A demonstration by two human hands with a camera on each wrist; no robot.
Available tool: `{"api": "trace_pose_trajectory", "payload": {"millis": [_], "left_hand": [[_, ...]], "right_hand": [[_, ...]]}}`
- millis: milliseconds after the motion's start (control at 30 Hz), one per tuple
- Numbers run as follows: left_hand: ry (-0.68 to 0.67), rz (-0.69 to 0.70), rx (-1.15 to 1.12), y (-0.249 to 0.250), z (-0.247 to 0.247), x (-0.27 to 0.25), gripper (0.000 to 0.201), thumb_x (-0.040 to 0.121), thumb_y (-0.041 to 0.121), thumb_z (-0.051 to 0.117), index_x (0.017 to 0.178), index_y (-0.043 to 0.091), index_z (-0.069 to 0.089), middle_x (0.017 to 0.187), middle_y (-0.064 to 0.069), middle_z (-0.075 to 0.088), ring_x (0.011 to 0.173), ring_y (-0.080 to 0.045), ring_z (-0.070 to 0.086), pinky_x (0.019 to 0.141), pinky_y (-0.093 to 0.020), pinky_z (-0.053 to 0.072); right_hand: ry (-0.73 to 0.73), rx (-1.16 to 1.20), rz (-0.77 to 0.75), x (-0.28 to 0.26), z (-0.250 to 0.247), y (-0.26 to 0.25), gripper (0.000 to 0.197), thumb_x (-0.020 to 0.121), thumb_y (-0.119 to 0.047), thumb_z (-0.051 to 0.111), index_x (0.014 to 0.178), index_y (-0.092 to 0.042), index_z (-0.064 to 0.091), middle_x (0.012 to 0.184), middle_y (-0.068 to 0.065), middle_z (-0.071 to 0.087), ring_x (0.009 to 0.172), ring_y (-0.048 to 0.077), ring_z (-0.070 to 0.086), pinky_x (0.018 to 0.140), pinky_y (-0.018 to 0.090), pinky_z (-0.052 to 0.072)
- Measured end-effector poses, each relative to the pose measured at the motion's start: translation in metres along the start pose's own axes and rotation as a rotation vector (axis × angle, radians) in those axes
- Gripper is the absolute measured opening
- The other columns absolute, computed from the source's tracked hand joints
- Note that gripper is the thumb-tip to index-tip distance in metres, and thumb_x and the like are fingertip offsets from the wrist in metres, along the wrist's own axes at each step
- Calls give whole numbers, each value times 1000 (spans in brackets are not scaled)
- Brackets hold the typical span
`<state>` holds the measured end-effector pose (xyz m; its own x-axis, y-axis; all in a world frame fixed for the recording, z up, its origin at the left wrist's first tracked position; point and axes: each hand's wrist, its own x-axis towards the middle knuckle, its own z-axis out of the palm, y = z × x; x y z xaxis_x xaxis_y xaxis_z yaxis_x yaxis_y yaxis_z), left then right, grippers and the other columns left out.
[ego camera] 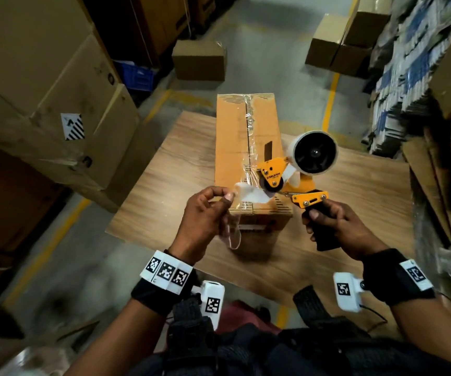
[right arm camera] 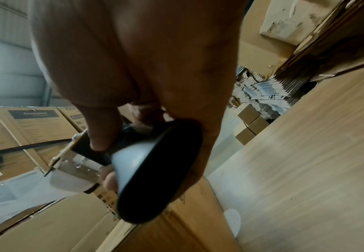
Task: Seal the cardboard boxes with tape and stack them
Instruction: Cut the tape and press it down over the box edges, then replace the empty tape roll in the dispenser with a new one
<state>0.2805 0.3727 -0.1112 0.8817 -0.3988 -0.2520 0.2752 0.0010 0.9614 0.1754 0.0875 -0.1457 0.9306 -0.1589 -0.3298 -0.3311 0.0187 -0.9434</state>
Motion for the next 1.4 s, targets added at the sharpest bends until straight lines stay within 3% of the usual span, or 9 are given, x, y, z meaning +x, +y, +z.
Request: {"api": "trace_pose_trajectory", "payload": {"millis": [100, 233, 333, 400, 500, 733, 933, 1267, 1400], "left_hand": [[-277, -45, 161, -3, 1, -1, 27, 103, 3, 60, 130, 7, 62, 89, -14, 74, 77, -24, 70, 73, -37, 57], [-630, -201, 192, -9, 22, -3, 66, 83, 3, 56, 144, 28, 54, 137, -3, 67, 127, -17, 63, 96, -25, 51], [-654, -104, 322, -5, 43, -1, 20, 102, 17, 63, 119, 26, 69, 96, -12, 78, 83, -21, 76, 68, -34, 58], [-526, 96, 529, -1, 53, 8, 23, 107, 36, 59, 100, 21, 75, 73, -3, 76, 61, -15, 71, 59, -31, 52], [-340, 308, 650, -2, 70, 27, 23, 99, 46, 64, 111, 31, 76, 78, 8, 76, 65, -8, 72, 62, -33, 56], [-434, 866, 782, -3, 134, 20, 52, 76, 16, 51, 123, 17, 74, 103, -3, 62, 91, -25, 60, 74, -36, 52], [-554, 846, 1373, -19, 174, 11, 56, 95, 50, 58, 144, 23, 57, 106, -6, 61, 87, -30, 62, 60, -36, 45], [-426, 827, 1258, -45, 173, -2, 29, 84, 52, 75, 87, 23, 69, 100, 0, 58, 84, -27, 61, 56, -32, 36], [-497, 579, 1095, -47, 166, -5, 31, 85, 59, 73, 100, 32, 77, 94, 13, 61, 84, -16, 66, 66, -33, 53]], "right_hand": [[52, -63, 6, -13, -8, 4, 10, 99, -8, 59, 103, 1, 63, 81, 8, 67, 66, 20, 60, 58, 31, 52], [144, -162, 43, -42, -18, 11, 12, 102, -6, 59, 95, 3, 63, 66, -1, 65, 52, 10, 56, 47, 19, 43], [214, -125, 71, -63, -25, 17, 9, 102, -4, 58, 96, -4, 66, 70, 4, 66, 57, 16, 56, 52, 25, 44], [256, -24, 130, -76, -31, 23, 10, 102, -4, 56, 103, -3, 67, 74, 10, 64, 59, 22, 54, 53, 31, 43], [307, 131, 204, -92, -36, 32, 18, 103, -9, 53, 111, 1, 65, 74, 14, 62, 57, 25, 54, 53, 32, 42], [453, 234, 234, -108, -36, 39, 18, 105, -15, 53, 106, -3, 66, 74, 13, 62, 56, 24, 55, 52, 31, 44], [464, 257, 222, -114, -34, 40, 19, 105, -15, 53, 106, -3, 67, 73, 13, 60, 55, 24, 54, 51, 30, 43], [605, 323, 249, -100, -32, 46, 24, 106, -26, 57, 94, -6, 64, 71, 9, 60, 52, 20, 53, 47, 29, 45], [746, 379, 240, -92, -57, 46, 23, 106, -29, 55, 92, -11, 59, 68, 5, 56, 51, 18, 50, 43, 27, 43]]}}
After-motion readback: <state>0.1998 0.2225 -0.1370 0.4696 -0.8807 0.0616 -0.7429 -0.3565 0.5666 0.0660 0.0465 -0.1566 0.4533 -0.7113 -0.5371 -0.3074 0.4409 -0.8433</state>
